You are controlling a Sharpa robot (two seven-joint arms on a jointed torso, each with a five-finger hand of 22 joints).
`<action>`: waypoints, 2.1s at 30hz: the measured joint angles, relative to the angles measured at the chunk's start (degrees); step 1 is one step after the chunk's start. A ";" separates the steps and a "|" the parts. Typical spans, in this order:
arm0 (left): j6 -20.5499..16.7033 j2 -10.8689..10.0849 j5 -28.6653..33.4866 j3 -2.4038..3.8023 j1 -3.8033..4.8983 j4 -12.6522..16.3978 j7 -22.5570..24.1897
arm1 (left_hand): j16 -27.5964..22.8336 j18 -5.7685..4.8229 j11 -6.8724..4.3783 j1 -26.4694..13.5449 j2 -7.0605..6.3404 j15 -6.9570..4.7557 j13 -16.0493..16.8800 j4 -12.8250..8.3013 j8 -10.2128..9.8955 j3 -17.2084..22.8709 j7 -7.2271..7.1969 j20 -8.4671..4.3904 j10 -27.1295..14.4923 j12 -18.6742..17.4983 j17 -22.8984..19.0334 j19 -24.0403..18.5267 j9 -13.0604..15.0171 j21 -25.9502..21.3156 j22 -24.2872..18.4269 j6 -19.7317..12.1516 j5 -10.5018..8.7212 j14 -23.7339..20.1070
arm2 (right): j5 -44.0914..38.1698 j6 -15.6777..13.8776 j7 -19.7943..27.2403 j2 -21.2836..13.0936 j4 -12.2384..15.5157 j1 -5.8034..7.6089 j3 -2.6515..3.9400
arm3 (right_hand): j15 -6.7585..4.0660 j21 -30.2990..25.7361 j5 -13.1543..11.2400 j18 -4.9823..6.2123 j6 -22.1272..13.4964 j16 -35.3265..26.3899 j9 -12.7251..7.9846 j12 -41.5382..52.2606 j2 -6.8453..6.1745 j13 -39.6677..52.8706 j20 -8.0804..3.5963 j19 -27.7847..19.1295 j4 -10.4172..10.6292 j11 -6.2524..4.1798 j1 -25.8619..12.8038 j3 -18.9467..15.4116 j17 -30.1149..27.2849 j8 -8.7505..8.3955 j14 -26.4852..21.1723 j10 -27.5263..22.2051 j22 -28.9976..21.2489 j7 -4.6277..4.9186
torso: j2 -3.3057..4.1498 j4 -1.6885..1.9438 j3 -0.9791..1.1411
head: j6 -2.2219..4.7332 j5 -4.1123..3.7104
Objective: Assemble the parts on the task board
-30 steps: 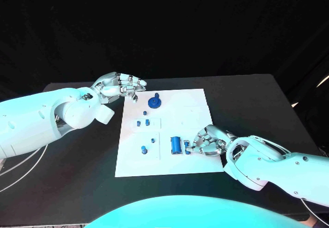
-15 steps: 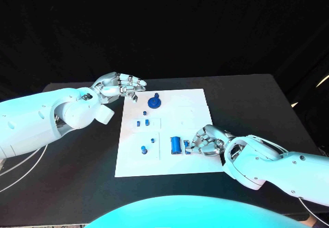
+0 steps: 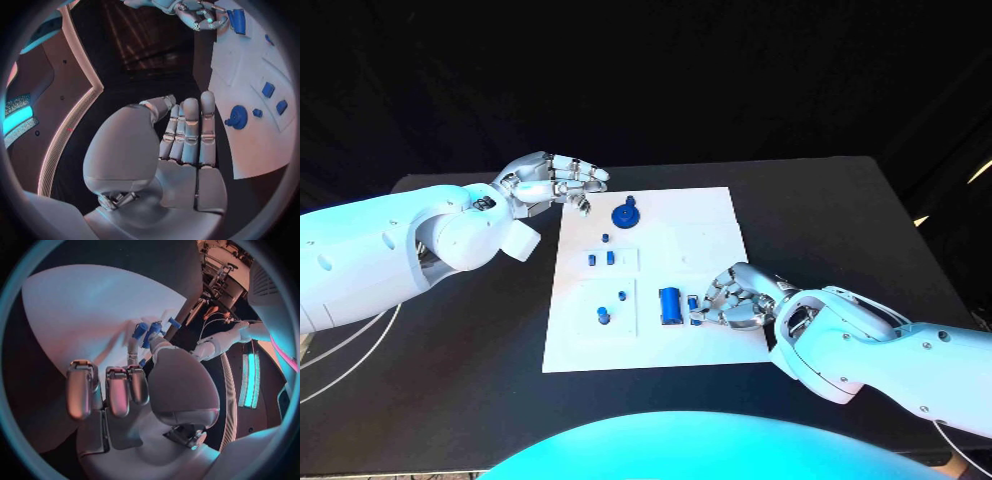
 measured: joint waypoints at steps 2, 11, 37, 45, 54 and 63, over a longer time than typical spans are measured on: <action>0.01 0.00 0.00 0.00 0.00 0.00 0.00 | 0.00 0.00 0.00 0.00 0.00 0.00 0.00 0.00 0.00 0.00 0.00 0.00 0.00 0.00 0.00 0.00 0.00 0.00 0.00 0.00 0.00 0.00 | 0.07 0.02 0.15 -0.15 0.10 0.00 0.00 | 0.00 0.00 0.00 0.00 0.00 0.00 0.00 0.00 0.00 0.00 0.00 0.00 0.00 0.00 0.00 0.00 0.00 0.00 0.00 0.00 0.00 0.00 | 0.00 0.00 0.00 | 0.00 0.00; 0.04 -0.02 0.00 0.00 0.00 -0.02 -0.01 | 0.00 0.00 0.00 0.00 0.00 0.00 0.00 -0.16 0.00 0.16 0.00 0.00 0.00 0.00 -0.05 0.00 0.00 0.00 0.10 0.00 0.00 0.00 | 0.35 1.51 0.38 -0.79 0.29 0.00 -0.01 | 0.00 0.00 0.00 0.00 0.00 0.00 -0.05 0.00 0.23 0.00 0.00 0.00 -0.29 0.00 -0.22 -0.61 -0.01 0.00 0.00 0.00 -0.01 0.00 | 0.00 -0.01 -0.01 | 0.00 -0.02; 0.26 0.00 0.00 -0.02 -0.01 -0.02 -0.08 | 0.00 0.00 0.00 0.00 0.00 0.00 0.01 -0.16 0.00 0.16 0.00 0.00 0.00 0.00 -0.05 0.00 0.00 0.00 0.09 0.00 0.00 0.00 | -1.34 3.39 -1.51 0.89 -1.72 0.01 0.02 | 0.00 0.00 0.00 0.00 0.00 0.00 -0.10 0.00 0.58 0.00 0.00 0.00 -0.30 0.00 1.08 -0.61 -0.02 0.22 0.00 0.00 -0.02 0.00 | 0.04 0.03 -0.03 | 0.00 0.09; 0.29 0.03 -0.01 -0.02 -0.01 -0.02 -0.08 | 0.00 0.00 0.00 0.00 0.00 0.00 0.01 -0.16 0.00 0.16 0.00 0.00 0.00 0.00 -0.04 0.00 0.00 0.00 0.09 0.00 0.00 0.00 | -2.27 3.62 -2.12 1.78 -2.78 0.01 0.02 | 0.00 0.00 -0.25 0.00 0.00 0.00 -0.12 0.00 0.44 0.00 0.01 0.00 -0.30 0.00 1.53 -0.61 -0.03 0.22 0.00 0.00 -0.03 0.00 | 0.00 0.03 -0.03 | 0.00 0.07; 0.33 0.06 -0.02 -0.02 -0.01 -0.03 -0.08 | 0.00 0.00 0.00 0.00 0.00 0.00 0.01 -0.16 0.00 0.16 0.00 0.00 0.00 0.00 -0.04 0.00 0.00 0.00 0.09 0.00 0.00 0.00 | -2.85 3.87 -2.29 2.30 -3.30 0.06 0.08 | 0.00 0.00 -0.25 0.00 0.01 0.00 -0.17 0.00 0.29 0.00 0.01 0.00 -0.30 0.00 2.14 -0.61 -0.03 0.24 0.00 0.00 -0.03 0.00 | -0.01 0.00 -0.03 | 0.00 0.02; 0.35 0.15 -0.02 -0.02 0.00 -0.07 -0.08 | 0.00 0.00 0.00 0.00 0.00 0.00 -0.08 -0.32 0.00 0.32 0.00 0.00 0.00 0.00 -0.04 0.00 0.00 0.23 0.26 0.00 0.00 0.00 | -2.99 3.27 -1.70 1.79 -2.95 0.19 0.11 | 0.00 -0.39 1.02 0.00 -0.21 0.00 -0.41 0.00 0.30 0.00 0.01 0.00 -0.30 0.00 2.90 -0.61 -0.03 0.22 0.00 0.00 -0.04 -0.22 | -0.05 0.00 -0.03 | 0.00 -0.08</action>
